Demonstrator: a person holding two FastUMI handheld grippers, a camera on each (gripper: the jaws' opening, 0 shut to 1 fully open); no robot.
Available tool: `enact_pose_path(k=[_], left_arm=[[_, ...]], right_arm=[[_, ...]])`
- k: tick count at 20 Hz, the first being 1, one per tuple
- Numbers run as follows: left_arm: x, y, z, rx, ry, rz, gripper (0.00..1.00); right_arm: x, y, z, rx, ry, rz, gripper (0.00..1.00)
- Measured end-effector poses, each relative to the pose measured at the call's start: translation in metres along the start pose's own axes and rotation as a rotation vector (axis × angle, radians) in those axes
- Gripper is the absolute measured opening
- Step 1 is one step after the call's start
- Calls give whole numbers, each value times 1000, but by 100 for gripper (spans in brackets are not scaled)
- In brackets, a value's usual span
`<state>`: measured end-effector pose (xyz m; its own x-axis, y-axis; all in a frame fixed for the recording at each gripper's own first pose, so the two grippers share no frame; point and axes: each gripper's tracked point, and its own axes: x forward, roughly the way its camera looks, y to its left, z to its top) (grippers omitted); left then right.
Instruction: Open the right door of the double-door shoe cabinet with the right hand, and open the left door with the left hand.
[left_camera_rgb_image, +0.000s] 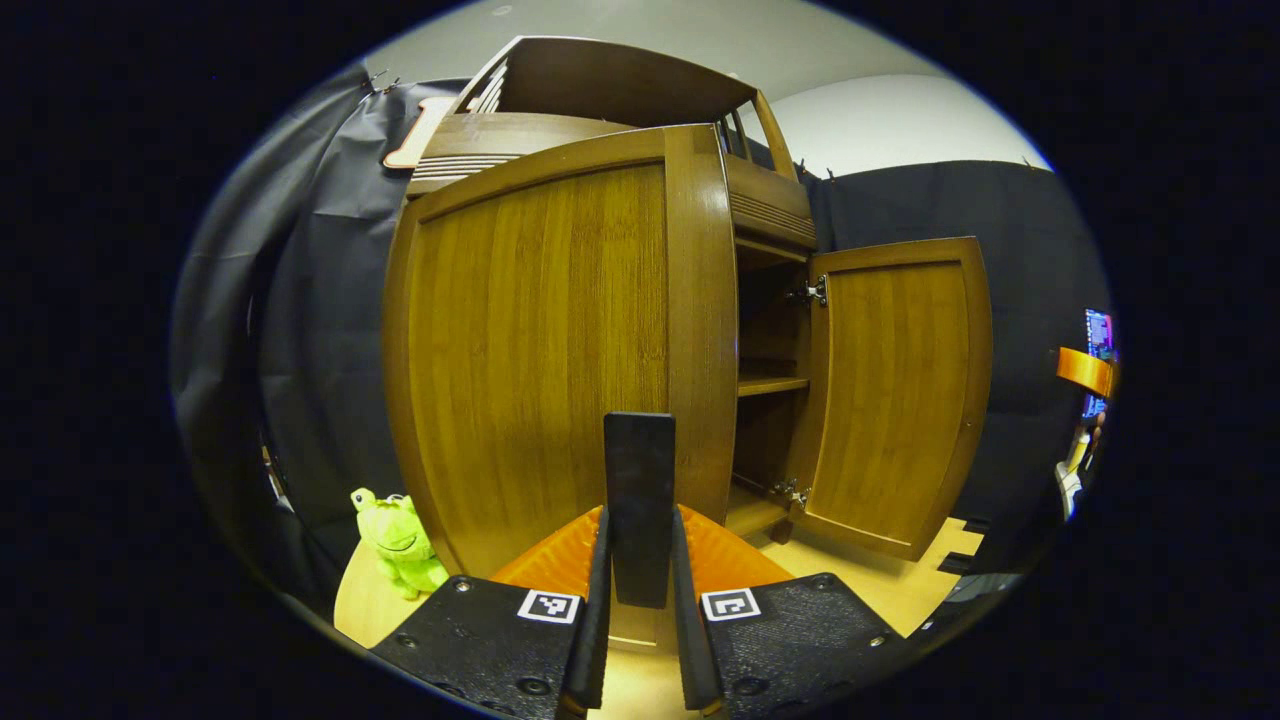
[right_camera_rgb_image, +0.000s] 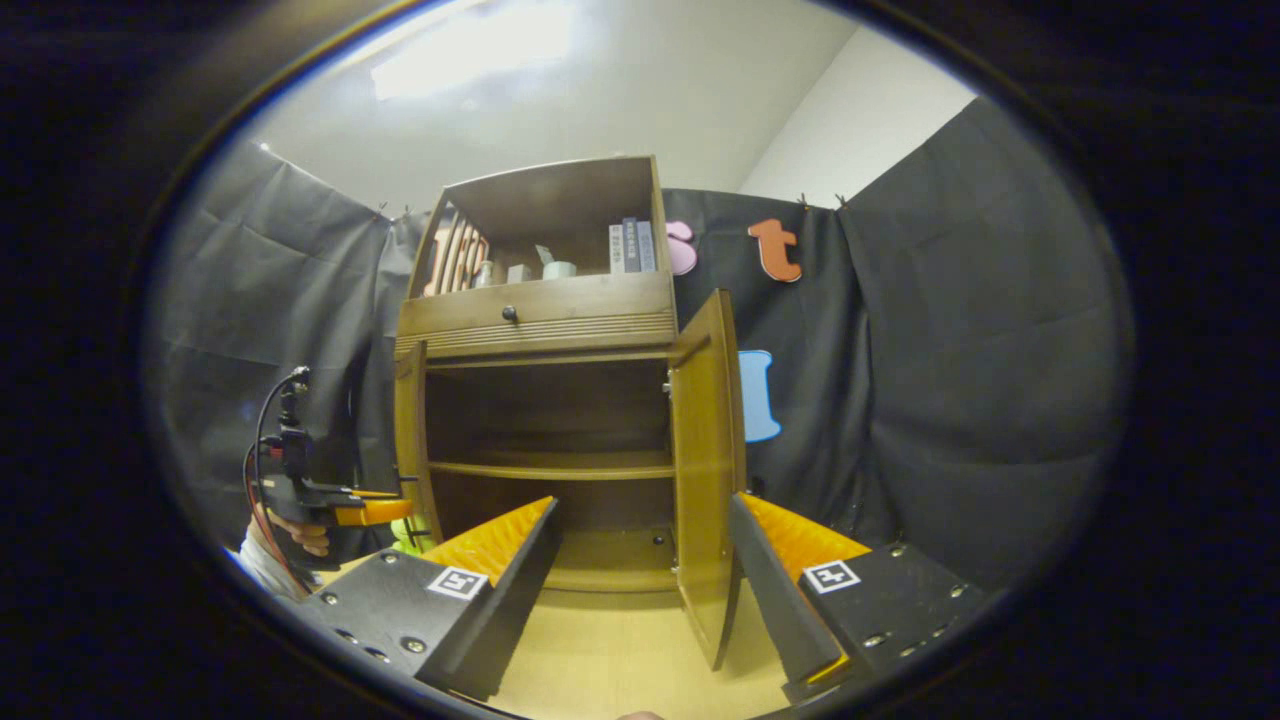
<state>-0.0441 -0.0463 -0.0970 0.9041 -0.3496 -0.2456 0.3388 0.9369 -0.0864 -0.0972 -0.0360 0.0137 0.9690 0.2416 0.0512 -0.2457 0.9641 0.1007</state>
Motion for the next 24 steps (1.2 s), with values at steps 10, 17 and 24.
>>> enact_pose_path(k=[10,17,24], left_arm=[[-44,23,0,51,-16,101,24],[-76,49,-4,8,-11,150,13],[-104,85,-5,0,-12,230,6]], right_arm=[[0,8,-7,87,-17,65,99],[5,20,-13,61,-10,75,99],[14,50,-15,82,-12,117,99]])
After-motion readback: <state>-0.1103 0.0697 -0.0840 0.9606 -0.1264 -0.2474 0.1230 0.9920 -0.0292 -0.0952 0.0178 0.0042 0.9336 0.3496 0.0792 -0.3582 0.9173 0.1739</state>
